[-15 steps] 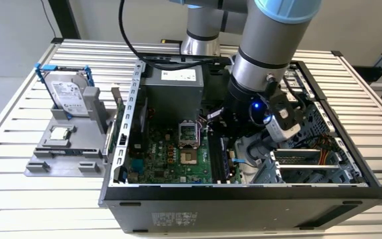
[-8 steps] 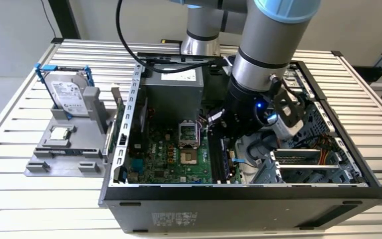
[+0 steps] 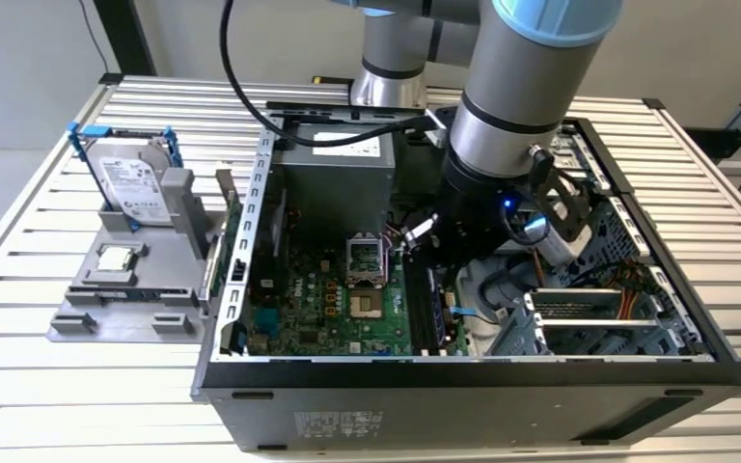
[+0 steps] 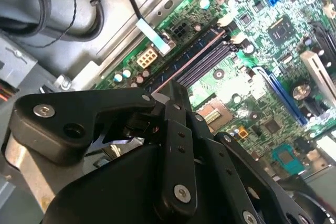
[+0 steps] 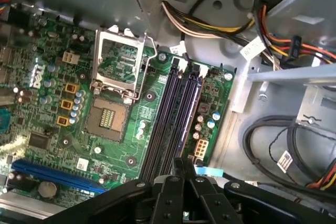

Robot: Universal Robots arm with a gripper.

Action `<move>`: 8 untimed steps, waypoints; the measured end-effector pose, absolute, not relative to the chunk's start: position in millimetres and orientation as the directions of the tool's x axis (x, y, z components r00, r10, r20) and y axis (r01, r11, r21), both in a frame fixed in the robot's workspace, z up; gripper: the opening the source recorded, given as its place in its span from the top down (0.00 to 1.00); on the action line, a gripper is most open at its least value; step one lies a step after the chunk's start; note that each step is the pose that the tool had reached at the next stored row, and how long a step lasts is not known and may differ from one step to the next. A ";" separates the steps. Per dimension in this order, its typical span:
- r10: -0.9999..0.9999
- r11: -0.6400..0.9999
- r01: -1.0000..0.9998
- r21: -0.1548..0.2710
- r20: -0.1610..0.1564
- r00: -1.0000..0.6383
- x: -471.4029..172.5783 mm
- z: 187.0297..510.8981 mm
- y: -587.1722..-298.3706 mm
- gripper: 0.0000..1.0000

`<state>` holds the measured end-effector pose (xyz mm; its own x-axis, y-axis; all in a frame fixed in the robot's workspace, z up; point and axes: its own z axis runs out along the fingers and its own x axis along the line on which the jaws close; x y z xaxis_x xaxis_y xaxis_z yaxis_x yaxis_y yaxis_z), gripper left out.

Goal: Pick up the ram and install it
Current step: 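Press down the ram until it locks into place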

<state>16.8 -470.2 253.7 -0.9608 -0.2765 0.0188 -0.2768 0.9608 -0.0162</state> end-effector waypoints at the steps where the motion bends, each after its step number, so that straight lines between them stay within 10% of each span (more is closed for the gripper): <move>1: -0.289 0.957 -0.290 -0.013 0.018 -0.957 16.8 253.7 -470.2 1.00; 8: -0.384 0.923 -0.384 -0.008 0.016 -0.923 16.9 253.6 -470.1 1.00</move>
